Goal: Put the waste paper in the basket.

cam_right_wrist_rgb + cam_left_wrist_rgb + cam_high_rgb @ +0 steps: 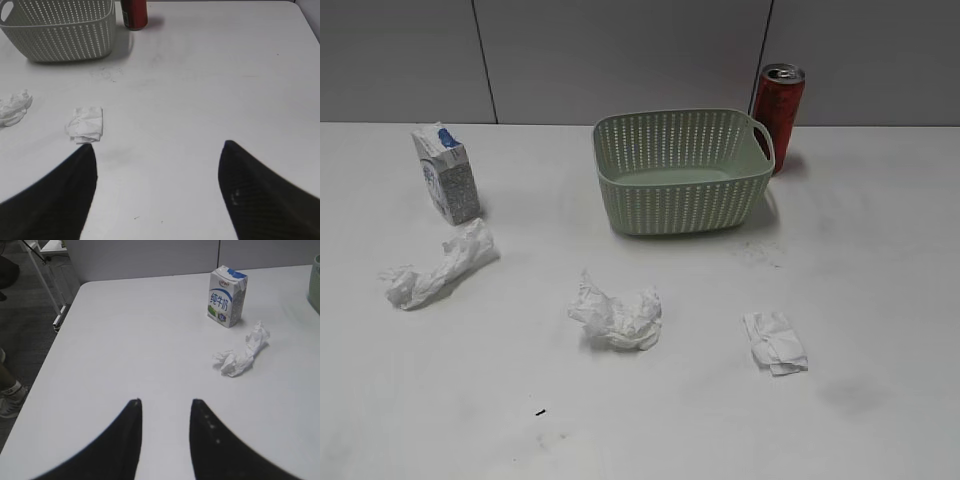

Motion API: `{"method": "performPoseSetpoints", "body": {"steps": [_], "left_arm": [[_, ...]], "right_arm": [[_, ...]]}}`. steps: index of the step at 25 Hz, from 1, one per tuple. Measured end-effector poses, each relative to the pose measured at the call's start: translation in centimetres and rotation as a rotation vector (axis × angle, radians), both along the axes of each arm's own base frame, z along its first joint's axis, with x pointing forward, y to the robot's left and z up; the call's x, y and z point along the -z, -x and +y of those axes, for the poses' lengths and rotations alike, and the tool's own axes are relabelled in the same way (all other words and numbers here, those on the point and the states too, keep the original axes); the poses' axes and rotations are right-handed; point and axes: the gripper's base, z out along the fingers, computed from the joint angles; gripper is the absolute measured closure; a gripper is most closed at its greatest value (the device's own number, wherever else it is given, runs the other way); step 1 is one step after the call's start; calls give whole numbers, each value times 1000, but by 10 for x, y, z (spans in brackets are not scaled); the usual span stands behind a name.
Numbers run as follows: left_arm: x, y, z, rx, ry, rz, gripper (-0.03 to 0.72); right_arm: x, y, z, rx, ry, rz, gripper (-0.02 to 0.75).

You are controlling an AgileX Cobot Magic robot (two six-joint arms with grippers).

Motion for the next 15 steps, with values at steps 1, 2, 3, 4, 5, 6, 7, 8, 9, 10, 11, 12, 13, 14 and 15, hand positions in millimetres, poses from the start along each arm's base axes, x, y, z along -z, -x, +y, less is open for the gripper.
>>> {"method": "performPoseSetpoints", "body": {"steps": [1, 2, 3, 4, 5, 6, 7, 8, 9, 10, 11, 12, 13, 14, 15], "left_arm": [[0, 0, 0, 0, 0, 0, 455], [0, 0, 0, 0, 0, 0, 455], [0, 0, 0, 0, 0, 0, 455], [0, 0, 0, 0, 0, 0, 455], [0, 0, 0, 0, 0, 0, 455], [0, 0, 0, 0, 0, 0, 455], [0, 0, 0, 0, 0, 0, 455], [0, 0, 0, 0, 0, 0, 455], [0, 0, 0, 0, 0, 0, 455], [0, 0, 0, 0, 0, 0, 455], [0, 0, 0, 0, 0, 0, 455], [0, 0, 0, 0, 0, 0, 455], [0, 0, 0, 0, 0, 0, 455], [0, 0, 0, 0, 0, 0, 455], [0, 0, 0, 0, 0, 0, 455]], "right_arm": [[0, 0, 0, 0, 0, 0, 166], [0, 0, 0, 0, 0, 0, 166], [0, 0, 0, 0, 0, 0, 166], [0, 0, 0, 0, 0, 0, 166], [0, 0, 0, 0, 0, 0, 166], [0, 0, 0, 0, 0, 0, 166], [0, 0, 0, 0, 0, 0, 166], [0, 0, 0, 0, 0, 0, 166], [0, 0, 0, 0, 0, 0, 166], [0, 0, 0, 0, 0, 0, 166], [0, 0, 0, 0, 0, 0, 166], [0, 0, 0, 0, 0, 0, 166], [0, 0, 0, 0, 0, 0, 166], [0, 0, 0, 0, 0, 0, 166], [0, 0, 0, 0, 0, 0, 166]]}}
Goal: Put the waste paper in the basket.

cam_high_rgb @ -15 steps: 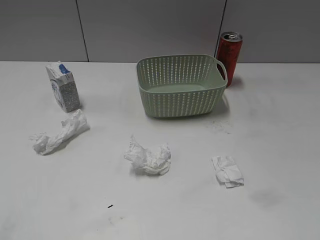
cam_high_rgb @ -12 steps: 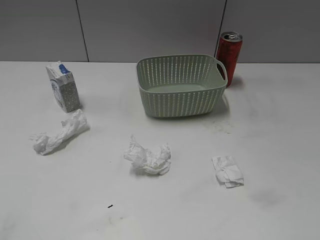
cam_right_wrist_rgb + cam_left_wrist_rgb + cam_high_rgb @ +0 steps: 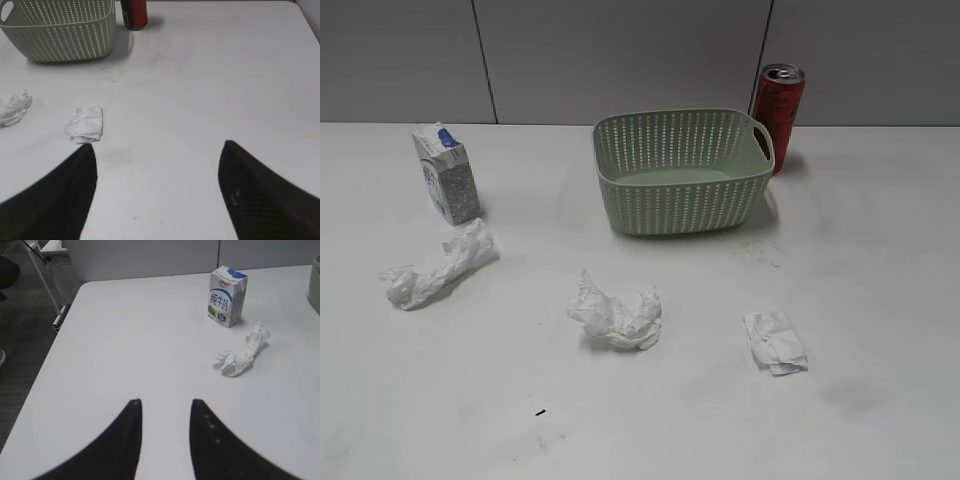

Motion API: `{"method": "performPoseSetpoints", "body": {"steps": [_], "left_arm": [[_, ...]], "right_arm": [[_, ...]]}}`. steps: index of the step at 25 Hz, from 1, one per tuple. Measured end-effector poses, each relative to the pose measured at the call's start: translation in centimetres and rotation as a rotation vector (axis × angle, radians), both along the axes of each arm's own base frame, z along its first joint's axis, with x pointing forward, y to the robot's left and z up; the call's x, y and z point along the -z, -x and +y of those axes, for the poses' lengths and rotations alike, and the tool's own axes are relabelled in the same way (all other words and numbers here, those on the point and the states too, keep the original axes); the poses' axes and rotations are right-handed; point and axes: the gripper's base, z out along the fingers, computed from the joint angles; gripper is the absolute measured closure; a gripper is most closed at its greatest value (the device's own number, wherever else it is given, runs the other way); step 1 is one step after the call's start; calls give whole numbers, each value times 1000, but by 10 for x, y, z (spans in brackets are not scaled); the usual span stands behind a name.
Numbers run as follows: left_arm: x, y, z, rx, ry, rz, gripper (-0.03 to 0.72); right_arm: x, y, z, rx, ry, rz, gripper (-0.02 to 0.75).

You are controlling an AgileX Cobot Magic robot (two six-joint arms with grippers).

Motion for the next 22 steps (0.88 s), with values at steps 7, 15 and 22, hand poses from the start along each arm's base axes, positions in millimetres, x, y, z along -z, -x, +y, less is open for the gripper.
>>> {"method": "performPoseSetpoints", "body": {"steps": [7, 15, 22], "left_arm": [[0, 0, 0, 0, 0, 0, 455], [0, 0, 0, 0, 0, 0, 455], [0, 0, 0, 0, 0, 0, 455]], "right_arm": [[0, 0, 0, 0, 0, 0, 166], [0, 0, 0, 0, 0, 0, 166], [0, 0, 0, 0, 0, 0, 166]]}}
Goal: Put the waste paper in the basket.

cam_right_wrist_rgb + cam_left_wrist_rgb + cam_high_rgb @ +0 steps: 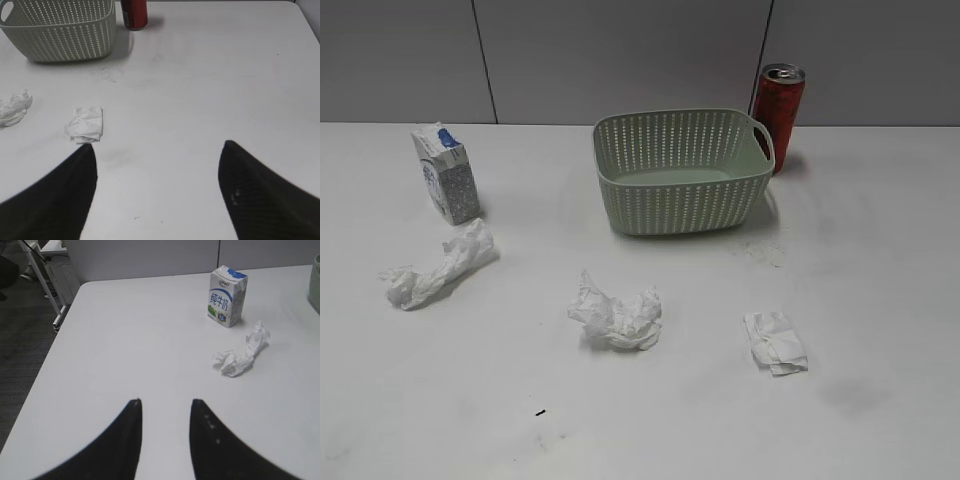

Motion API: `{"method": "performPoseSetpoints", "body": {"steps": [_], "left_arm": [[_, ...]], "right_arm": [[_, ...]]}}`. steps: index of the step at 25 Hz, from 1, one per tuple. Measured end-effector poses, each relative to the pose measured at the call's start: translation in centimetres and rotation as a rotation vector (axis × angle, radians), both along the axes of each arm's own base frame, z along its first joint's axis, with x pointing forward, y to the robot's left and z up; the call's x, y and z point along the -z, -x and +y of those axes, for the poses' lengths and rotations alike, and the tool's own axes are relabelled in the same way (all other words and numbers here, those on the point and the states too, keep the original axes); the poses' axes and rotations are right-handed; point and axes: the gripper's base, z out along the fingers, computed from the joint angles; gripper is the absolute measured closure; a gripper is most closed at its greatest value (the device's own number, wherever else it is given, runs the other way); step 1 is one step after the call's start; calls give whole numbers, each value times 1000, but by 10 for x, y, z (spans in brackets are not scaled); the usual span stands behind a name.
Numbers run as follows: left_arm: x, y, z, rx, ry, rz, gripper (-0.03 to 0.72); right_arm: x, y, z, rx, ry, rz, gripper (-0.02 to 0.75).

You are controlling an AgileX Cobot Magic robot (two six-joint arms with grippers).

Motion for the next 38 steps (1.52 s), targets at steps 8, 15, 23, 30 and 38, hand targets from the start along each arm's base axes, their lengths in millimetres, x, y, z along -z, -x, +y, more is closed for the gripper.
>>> {"method": "performPoseSetpoints", "body": {"steps": [8, 15, 23, 30, 38], "left_arm": [[0, 0, 0, 0, 0, 0, 455], [0, 0, -1, 7, 10, 1, 323], [0, 0, -1, 10, 14, 1, 44], [-19, -11, -8, 60, 75, -115, 48], [-39, -80, -18, 94, 110, -97, 71]], "right_arm": [[0, 0, 0, 0, 0, 0, 166], [0, 0, 0, 0, -1, 0, 166], [0, 0, 0, 0, -1, 0, 166], [0, 0, 0, 0, 0, 0, 166], [0, 0, 0, 0, -1, 0, 166]]}}
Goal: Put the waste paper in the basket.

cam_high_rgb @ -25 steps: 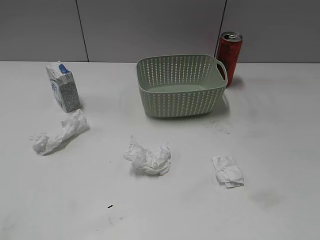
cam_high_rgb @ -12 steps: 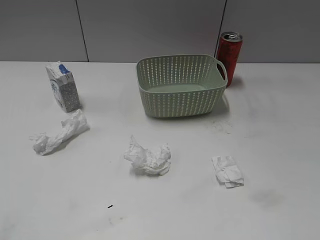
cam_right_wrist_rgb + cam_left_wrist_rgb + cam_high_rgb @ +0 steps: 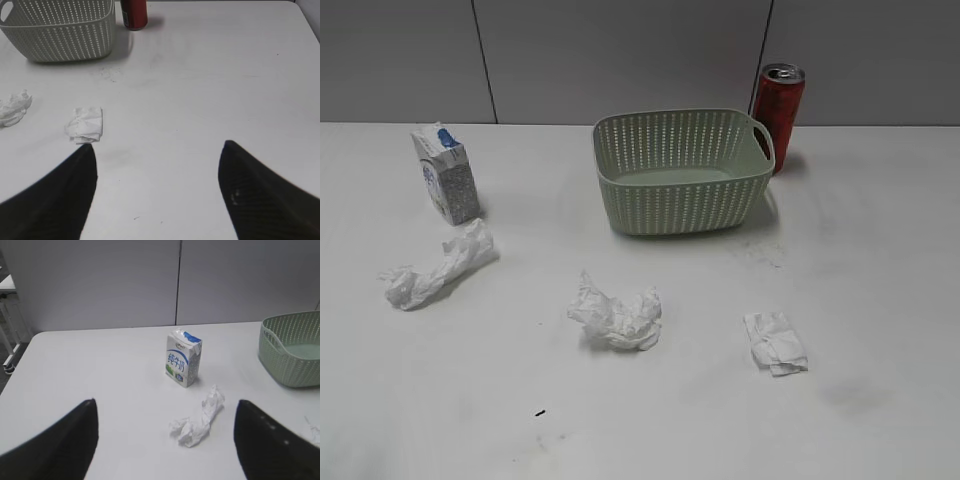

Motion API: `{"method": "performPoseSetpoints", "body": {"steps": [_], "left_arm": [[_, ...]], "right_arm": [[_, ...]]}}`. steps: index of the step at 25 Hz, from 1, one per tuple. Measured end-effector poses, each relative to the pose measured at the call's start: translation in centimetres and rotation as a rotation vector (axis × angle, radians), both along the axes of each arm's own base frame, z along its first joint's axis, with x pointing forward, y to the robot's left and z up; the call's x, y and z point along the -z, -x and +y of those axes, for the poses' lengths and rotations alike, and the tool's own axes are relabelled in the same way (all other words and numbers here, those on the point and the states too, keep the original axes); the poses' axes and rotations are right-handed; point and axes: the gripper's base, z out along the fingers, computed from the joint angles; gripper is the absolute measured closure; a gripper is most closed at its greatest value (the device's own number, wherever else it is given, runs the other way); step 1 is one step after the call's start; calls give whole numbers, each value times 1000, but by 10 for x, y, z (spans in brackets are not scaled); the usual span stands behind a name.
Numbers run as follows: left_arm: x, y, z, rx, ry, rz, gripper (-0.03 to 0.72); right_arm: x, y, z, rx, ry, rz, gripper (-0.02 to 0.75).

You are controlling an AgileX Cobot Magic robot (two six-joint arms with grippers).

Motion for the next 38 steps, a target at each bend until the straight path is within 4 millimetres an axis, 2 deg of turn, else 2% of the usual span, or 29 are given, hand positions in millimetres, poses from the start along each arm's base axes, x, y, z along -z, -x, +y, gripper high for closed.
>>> {"method": "performPoseSetpoints", "body": {"steps": [6, 11, 17, 23, 31, 38], "left_arm": [[1, -62, -7, 48, -64, 165, 80], [13, -115, -19, 109, -111, 341, 92], [52, -167, -52, 274, -218, 580, 95], [103, -211, -83, 370, -318, 753, 95], [160, -251, -95, 384, -355, 895, 97], [192, -260, -96, 383, -390, 940, 97]], "right_arm": [[0, 0, 0, 0, 0, 0, 166], [0, 0, 0, 1, 1, 0, 166], [0, 0, 0, 2, 3, 0, 166], [0, 0, 0, 2, 4, 1, 166], [0, 0, 0, 2, 4, 1, 166], [0, 0, -1, 4, 8, 0, 166]]}}
